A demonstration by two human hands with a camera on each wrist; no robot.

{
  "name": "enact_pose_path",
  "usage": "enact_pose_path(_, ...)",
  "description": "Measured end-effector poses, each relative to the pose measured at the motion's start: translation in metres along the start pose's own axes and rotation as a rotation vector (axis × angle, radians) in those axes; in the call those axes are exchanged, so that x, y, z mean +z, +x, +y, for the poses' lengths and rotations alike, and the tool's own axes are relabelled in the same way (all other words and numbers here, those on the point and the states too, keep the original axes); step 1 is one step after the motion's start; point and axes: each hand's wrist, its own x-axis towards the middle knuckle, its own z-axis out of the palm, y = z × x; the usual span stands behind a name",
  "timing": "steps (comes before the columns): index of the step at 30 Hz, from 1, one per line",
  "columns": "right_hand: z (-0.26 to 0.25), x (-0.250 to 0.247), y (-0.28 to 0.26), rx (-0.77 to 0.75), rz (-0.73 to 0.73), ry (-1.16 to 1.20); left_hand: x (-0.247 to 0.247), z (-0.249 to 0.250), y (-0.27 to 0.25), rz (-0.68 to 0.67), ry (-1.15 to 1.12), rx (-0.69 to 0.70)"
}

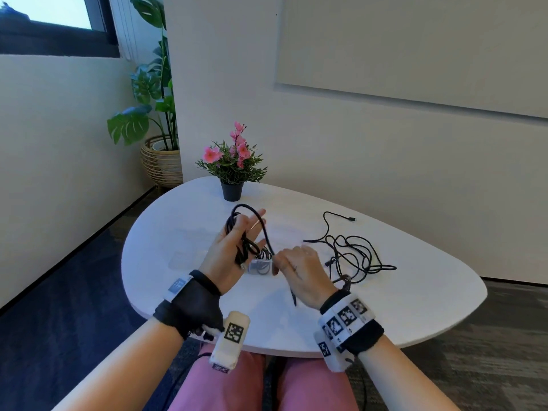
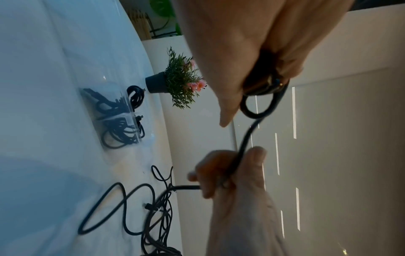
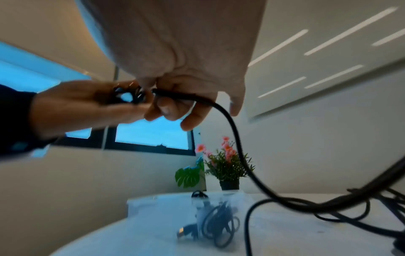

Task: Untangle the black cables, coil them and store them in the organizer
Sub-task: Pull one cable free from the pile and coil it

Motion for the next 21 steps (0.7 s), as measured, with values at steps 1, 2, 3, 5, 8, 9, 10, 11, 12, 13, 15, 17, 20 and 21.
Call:
enact_pose_path(1, -0.002, 0.007, -0.002, -0.015, -0.032, -0.033, 0.000, 0.000, 0.002, 0.002, -0.002, 0.014)
enact_pose_path(2, -0.002, 0.014, -0.004, -0.034, -0.063, -0.041, 0.001, -0.001, 0.003, 0.005, -0.001, 0.028)
enact_pose_path(3, -0.003, 0.020, -0.005, -0.046, -0.105, -0.028, 0.001, -0.003, 0.005, 0.019, -0.007, 0.036)
enact_pose_path(5, -0.001, 0.026, -0.007, -0.014, -0.164, 0.092, 0.003, -0.004, 0.006, 0.074, -0.103, 0.056)
enact_pose_path(8, 0.009, 0.024, -0.008, 0.103, -0.146, 0.233, 0.003, 0.003, 0.007, 0.201, -0.205, 0.110)
enact_pose_path(9, 0.013, 0.021, -0.009, 0.138, -0.129, 0.249, 0.000, 0.008, 0.009, 0.258, -0.207, 0.123)
enact_pose_path(10, 0.018, 0.017, -0.011, 0.168, -0.100, 0.260, -0.004, 0.013, 0.012, 0.326, -0.180, 0.143)
enact_pose_path(11, 0.023, 0.012, -0.012, 0.205, -0.060, 0.270, -0.010, 0.017, 0.015, 0.394, -0.110, 0.174)
enact_pose_path(12, 0.028, 0.007, -0.013, 0.243, -0.014, 0.277, -0.016, 0.019, 0.019, 0.449, 0.001, 0.211)
enact_pose_path(13, 0.030, 0.001, -0.014, 0.269, 0.030, 0.294, -0.023, 0.020, 0.023, 0.481, 0.140, 0.251)
enact_pose_path(15, 0.028, -0.010, -0.013, 0.280, 0.105, 0.356, -0.030, 0.015, 0.027, 0.462, 0.518, 0.307)
enact_pose_path(17, 0.019, -0.022, -0.009, 0.241, 0.170, 0.389, -0.029, 0.003, 0.024, 0.348, 0.985, 0.322)
enact_pose_path(20, 0.001, -0.040, 0.004, 0.121, 0.255, 0.405, -0.018, -0.010, 0.011, 0.055, 1.416, 0.278)
enact_pose_path(21, -0.003, -0.043, 0.008, 0.089, 0.276, 0.399, -0.015, -0.012, 0.006, -0.047, 1.437, 0.274)
